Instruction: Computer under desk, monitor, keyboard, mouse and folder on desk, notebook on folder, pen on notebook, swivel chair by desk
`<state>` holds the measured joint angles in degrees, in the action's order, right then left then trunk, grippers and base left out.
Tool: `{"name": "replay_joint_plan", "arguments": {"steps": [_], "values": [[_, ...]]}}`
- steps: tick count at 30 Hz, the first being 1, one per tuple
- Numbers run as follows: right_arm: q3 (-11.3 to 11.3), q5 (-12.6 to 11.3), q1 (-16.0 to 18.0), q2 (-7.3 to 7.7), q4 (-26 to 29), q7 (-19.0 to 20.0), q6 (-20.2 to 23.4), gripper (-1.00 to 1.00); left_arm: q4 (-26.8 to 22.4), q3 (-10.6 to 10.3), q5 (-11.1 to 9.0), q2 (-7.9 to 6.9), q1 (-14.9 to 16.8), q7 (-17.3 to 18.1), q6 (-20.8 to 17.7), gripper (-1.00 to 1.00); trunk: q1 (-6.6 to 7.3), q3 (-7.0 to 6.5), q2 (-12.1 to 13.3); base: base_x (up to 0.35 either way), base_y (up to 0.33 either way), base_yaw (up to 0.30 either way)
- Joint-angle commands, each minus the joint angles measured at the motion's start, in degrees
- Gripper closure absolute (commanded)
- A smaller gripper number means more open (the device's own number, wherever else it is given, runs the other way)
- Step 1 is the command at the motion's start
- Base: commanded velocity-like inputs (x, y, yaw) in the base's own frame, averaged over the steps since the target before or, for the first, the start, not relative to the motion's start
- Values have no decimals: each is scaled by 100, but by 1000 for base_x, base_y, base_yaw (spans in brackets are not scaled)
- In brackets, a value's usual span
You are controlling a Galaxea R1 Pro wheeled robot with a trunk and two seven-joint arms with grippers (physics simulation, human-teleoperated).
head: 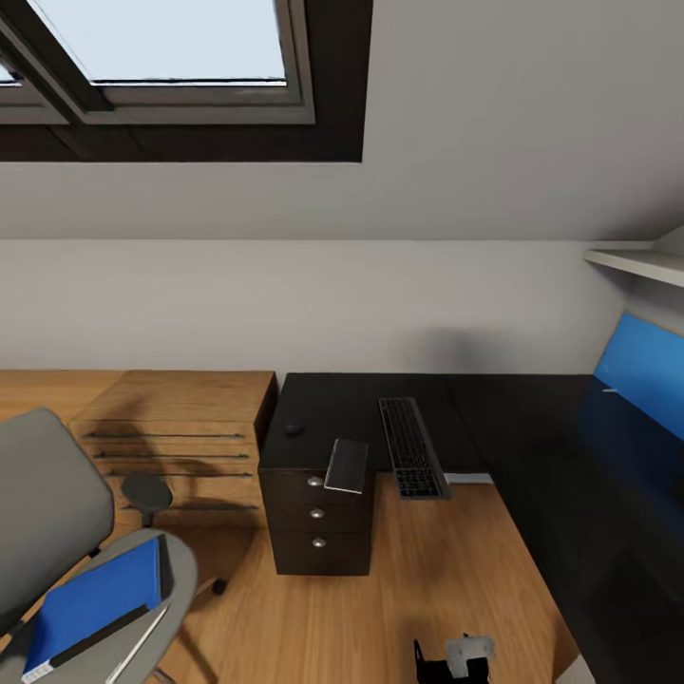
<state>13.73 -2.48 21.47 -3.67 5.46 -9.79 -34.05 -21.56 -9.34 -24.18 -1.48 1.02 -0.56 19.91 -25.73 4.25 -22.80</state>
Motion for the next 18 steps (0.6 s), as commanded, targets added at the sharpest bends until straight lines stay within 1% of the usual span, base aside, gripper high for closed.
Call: {"name": "replay_joint_plan", "arguments": {"steps": [1, 5, 7, 9, 11, 13, 18], "values": [[42, -28, 6, -4, 90, -40, -11, -100, 2, -46, -60, -5, 5, -6, 24, -100, -5, 13, -12, 136, 0, 0], [-15, -70, 6, -26, 489, -24, 1, -100, 2, -47, -60, -3, 7, -6, 27, -100, -5, 13, -12, 80, 0, 0], [-67, -160, 6, -33, 687, -9, 2, -100, 2, -49, -60, -3, 6, -6, 28, -100, -5, 13, -12, 40, 0, 0], [-126, -313, 6, -43, 868, 20, 1, -100, 2, -49, -60, -4, 8, -6, 28, -100, -5, 13, -12, 26, 0, 0], [-183, -543, 6, -50, 1032, 80, 2, -100, 2, -50, -60, -3, 8, -6, 26, -100, -5, 13, -12, 16, 0, 0], [-225, -836, 6, -53, 1180, 184, 2, -100, 2, -50, -60, -3, 9, -6, 26, -100, -5, 13, -12, 11, 0, 0], [-280, -1743, 6, -48, 1535, 636, 8, -100, 2, -50, -57, 2, 7, -6, 26, -100, -5, 13, -12, 5, 0, 0]]}}
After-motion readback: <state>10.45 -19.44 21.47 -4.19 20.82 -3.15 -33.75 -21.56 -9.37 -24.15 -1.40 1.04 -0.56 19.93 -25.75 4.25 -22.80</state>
